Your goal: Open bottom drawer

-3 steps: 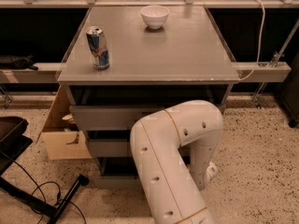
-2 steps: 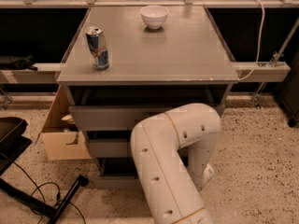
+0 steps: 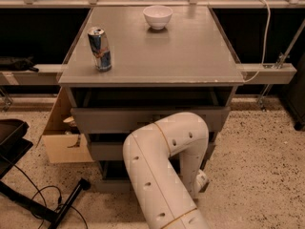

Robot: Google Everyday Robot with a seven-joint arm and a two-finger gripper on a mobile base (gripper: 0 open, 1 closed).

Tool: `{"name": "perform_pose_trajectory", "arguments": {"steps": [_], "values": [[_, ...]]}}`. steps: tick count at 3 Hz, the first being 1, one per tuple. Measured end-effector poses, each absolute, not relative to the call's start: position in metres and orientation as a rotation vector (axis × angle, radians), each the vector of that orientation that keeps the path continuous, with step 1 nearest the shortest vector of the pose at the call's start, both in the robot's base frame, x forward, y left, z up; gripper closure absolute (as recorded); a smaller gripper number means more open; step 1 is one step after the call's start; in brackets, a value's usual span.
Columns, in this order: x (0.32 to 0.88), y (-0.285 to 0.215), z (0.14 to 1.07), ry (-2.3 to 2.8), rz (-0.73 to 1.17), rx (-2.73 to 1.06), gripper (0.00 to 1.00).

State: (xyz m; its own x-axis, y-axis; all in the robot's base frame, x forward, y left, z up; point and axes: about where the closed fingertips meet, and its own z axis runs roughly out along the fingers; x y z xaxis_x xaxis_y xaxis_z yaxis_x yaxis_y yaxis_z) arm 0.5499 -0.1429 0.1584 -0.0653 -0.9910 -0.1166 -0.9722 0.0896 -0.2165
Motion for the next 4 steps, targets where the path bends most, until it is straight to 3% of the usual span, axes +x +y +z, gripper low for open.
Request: {"name": "perform_pose_trajectory", "arguments": {"steps": [2,3,4], "values": [[0.536,-0.131,0.151,2.107,-0.054,-2.148,0.49],[0.541,-0.127,0.158,2.102,-0.049,-2.136,0.8],[0.535,-0.115,0.158,2.068,-0.007,-2.181,1.0]]}}
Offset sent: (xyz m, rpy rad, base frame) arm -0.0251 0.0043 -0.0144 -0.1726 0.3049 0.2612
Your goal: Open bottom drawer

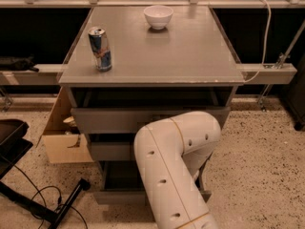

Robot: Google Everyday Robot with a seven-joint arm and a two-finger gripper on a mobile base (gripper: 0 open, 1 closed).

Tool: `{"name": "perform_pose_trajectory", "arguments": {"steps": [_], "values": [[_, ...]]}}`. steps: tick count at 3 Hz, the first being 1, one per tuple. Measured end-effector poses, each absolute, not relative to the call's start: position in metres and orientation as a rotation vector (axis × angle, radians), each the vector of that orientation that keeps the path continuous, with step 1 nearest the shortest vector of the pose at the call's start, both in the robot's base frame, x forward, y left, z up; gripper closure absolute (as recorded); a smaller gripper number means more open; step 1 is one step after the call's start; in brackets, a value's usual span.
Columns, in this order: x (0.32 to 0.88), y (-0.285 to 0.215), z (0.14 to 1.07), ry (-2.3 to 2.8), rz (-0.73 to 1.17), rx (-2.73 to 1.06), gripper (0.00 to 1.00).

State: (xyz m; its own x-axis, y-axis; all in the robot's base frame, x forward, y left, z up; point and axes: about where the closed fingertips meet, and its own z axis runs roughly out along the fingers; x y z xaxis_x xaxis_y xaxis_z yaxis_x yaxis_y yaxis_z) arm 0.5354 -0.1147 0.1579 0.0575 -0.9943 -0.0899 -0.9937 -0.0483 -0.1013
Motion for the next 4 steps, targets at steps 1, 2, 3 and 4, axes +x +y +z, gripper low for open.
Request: {"name": "perform_pose_trajectory", "arguments": {"steps": [1,2,3,4], "values": [[0.535,-0.115,0.159,2.068,-0.007,-2.181,1.0],[0.516,-0.123,0.156,2.086,0.02,-2.239,1.0],[0.509,-0.127,0.156,2.085,0.036,-2.267,1.0],[0.505,-0.128,0.16,2.079,0.053,-2.277,1.0]]}}
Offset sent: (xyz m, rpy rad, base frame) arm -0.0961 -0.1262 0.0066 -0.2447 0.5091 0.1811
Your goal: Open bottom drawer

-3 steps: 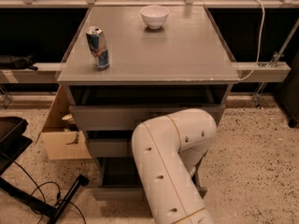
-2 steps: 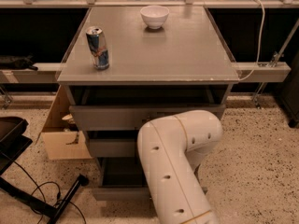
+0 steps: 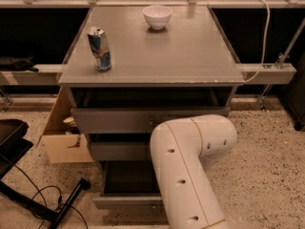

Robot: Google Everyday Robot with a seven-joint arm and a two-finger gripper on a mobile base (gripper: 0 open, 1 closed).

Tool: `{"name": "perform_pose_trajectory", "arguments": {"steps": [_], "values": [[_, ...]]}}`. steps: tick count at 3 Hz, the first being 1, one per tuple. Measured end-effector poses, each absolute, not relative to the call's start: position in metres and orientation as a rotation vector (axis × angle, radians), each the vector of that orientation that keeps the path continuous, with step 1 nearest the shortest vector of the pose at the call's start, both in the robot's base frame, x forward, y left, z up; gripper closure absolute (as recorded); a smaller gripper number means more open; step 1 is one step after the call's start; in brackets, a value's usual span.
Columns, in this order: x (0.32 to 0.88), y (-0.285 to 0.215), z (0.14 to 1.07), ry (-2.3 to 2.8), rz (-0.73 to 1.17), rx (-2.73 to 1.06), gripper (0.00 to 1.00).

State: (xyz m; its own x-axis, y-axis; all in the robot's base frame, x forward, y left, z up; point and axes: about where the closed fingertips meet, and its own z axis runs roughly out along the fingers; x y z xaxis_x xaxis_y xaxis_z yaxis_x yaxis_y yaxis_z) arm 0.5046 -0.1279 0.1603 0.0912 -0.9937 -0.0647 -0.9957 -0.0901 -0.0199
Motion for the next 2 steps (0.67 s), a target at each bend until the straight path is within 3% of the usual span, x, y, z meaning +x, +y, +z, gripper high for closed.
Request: {"name": "perform_pose_trajectory", "arguments": {"steps": [2], "values": [[0.486,-0.138,0.162,2.109,0.101,-2.304,1.0]]}}
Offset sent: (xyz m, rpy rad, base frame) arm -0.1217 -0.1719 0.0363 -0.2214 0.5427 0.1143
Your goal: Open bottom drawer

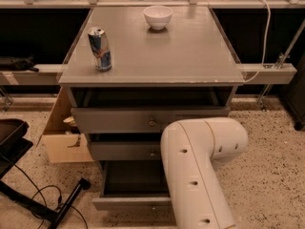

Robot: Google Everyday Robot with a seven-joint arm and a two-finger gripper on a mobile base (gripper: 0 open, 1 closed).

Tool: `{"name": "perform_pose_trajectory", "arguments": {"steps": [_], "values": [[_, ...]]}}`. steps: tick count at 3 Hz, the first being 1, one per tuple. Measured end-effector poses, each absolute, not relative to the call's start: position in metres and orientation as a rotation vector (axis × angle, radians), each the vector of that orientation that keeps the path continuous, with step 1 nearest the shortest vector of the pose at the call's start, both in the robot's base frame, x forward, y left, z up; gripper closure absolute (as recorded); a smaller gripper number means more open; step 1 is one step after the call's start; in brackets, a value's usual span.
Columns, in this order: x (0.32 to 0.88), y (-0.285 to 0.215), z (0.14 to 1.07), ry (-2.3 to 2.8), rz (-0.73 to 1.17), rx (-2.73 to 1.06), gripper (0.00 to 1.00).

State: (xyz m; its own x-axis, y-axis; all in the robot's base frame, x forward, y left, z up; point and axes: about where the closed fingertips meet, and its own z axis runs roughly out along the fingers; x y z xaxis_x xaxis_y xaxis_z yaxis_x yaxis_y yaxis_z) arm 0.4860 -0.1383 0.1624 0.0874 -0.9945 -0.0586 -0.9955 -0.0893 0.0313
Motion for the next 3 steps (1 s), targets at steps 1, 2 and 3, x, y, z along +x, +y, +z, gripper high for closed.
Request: {"name": "perform_pose_trajectory", "arguments": {"steps": [1,2,3], "values": [[0.4901,-0.1364,0.1624,2.109,0.101,-2.304,1.0],[0.4916,-0.136,0.1624,2.109,0.101,-2.304,1.0],[0.4913,-0.1367,0.1625,2.11,0.106,-2.312,1.0]]}}
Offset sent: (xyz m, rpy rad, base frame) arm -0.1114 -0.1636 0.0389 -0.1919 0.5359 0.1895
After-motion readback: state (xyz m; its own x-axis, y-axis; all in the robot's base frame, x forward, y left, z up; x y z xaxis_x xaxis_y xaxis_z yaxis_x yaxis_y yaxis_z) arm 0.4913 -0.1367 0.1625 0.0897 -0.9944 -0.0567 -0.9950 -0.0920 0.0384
